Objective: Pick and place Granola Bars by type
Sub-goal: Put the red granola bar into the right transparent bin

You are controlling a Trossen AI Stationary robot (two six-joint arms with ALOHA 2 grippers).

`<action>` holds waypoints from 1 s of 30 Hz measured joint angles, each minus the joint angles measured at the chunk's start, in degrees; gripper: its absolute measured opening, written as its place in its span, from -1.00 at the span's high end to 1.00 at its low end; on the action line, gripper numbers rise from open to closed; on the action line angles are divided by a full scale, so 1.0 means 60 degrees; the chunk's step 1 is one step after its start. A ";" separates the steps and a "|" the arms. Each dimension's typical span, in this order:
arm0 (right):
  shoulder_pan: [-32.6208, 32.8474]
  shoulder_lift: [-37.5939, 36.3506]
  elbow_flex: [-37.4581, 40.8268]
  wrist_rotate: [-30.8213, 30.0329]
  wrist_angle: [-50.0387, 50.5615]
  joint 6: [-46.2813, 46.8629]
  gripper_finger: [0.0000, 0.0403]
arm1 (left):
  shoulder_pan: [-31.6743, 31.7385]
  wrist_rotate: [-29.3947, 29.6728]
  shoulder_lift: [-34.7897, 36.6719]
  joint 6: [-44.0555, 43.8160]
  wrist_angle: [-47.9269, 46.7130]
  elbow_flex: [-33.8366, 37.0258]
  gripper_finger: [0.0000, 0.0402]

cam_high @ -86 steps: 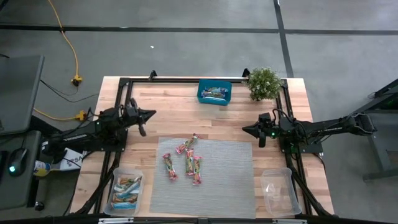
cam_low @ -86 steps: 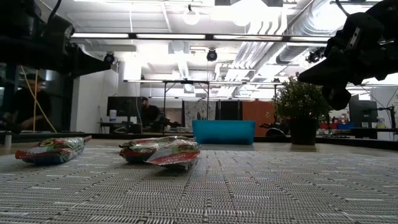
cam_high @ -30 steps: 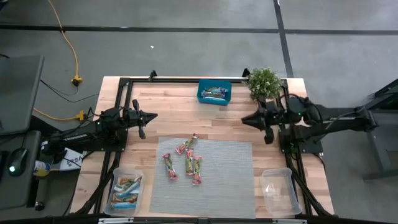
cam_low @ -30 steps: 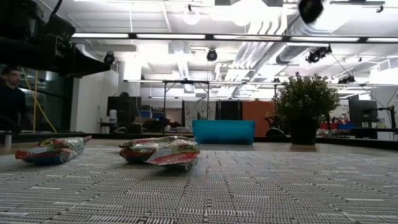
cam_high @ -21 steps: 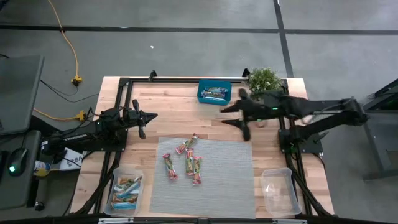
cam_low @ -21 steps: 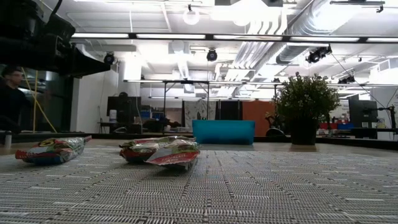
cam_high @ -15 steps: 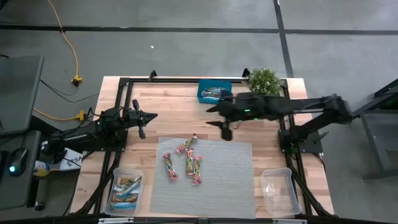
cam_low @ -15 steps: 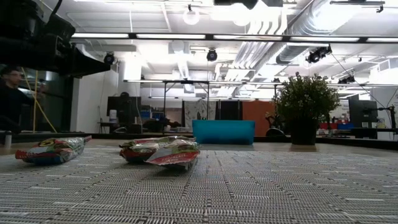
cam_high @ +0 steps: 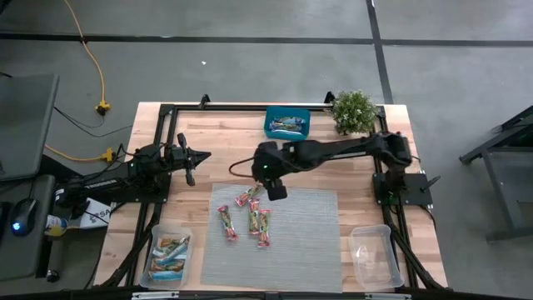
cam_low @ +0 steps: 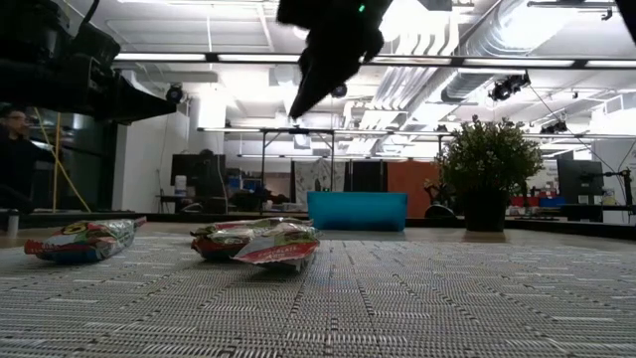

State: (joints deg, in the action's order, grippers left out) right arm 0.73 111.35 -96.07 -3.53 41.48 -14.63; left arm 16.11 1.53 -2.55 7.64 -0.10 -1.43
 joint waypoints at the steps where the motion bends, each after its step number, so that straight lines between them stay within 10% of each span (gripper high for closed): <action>1: 0.0000 0.0227 -0.0150 0.0005 0.0099 -0.0164 -0.04 | -0.0002 0.0002 0.0000 0.0000 0.0000 0.0000 1.00; 30: 0.0004 0.1769 -0.0728 0.0505 -0.0478 -0.1384 -0.04 | 0.0000 -0.0006 0.0000 0.0000 0.0000 0.0000 1.00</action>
State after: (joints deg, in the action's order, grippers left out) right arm 0.75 121.96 -100.44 -0.50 38.62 -22.94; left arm 16.11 1.50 -2.55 7.64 -0.10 -1.43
